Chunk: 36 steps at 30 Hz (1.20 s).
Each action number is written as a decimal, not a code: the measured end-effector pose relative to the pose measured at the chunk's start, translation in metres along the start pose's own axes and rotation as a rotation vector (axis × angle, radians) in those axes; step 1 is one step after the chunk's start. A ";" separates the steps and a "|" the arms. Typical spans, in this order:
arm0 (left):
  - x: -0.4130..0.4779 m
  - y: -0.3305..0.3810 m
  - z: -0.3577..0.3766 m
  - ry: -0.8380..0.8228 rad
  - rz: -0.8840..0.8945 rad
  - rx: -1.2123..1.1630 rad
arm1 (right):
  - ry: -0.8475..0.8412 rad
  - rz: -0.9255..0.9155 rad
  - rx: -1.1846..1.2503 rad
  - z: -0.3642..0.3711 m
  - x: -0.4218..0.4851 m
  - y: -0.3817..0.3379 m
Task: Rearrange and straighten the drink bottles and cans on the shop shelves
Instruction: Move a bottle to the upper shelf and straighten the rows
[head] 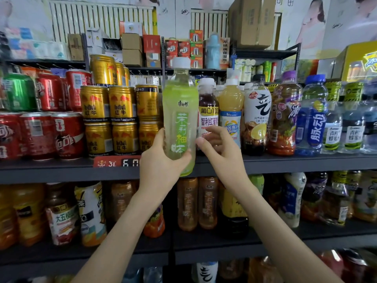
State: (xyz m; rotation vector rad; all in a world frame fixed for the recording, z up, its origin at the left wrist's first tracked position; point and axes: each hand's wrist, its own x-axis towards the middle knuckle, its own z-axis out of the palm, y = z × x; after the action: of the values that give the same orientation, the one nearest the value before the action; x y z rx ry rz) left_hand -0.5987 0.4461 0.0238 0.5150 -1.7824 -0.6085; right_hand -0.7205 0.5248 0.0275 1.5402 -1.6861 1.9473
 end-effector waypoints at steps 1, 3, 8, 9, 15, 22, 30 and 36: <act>-0.005 0.003 0.001 -0.018 0.012 -0.004 | -0.042 -0.002 0.039 0.000 -0.006 -0.005; -0.015 0.008 0.006 -0.062 0.026 -0.008 | -0.076 -0.004 0.067 0.001 -0.016 -0.012; -0.040 0.012 0.018 -0.121 0.085 0.041 | -0.022 0.091 0.098 -0.013 -0.034 -0.012; -0.045 0.013 0.021 -0.136 0.089 0.041 | -0.020 0.109 0.081 -0.018 -0.038 -0.010; -0.078 0.014 0.051 -0.196 0.082 0.097 | -0.016 0.238 0.014 -0.047 -0.068 0.008; -0.123 0.009 0.105 -0.333 0.108 0.132 | 0.078 0.420 0.003 -0.089 -0.107 0.046; -0.146 -0.003 0.169 -0.572 0.034 0.151 | 0.156 0.601 -0.087 -0.155 -0.144 0.114; -0.148 -0.015 0.201 -0.207 0.070 0.284 | 0.192 0.608 -0.142 -0.194 -0.144 0.153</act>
State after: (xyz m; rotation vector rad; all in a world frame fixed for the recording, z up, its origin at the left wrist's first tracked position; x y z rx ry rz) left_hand -0.7499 0.5555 -0.1424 0.5963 -2.0899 -0.3718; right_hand -0.8686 0.6940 -0.1494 0.8101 -2.3261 2.0708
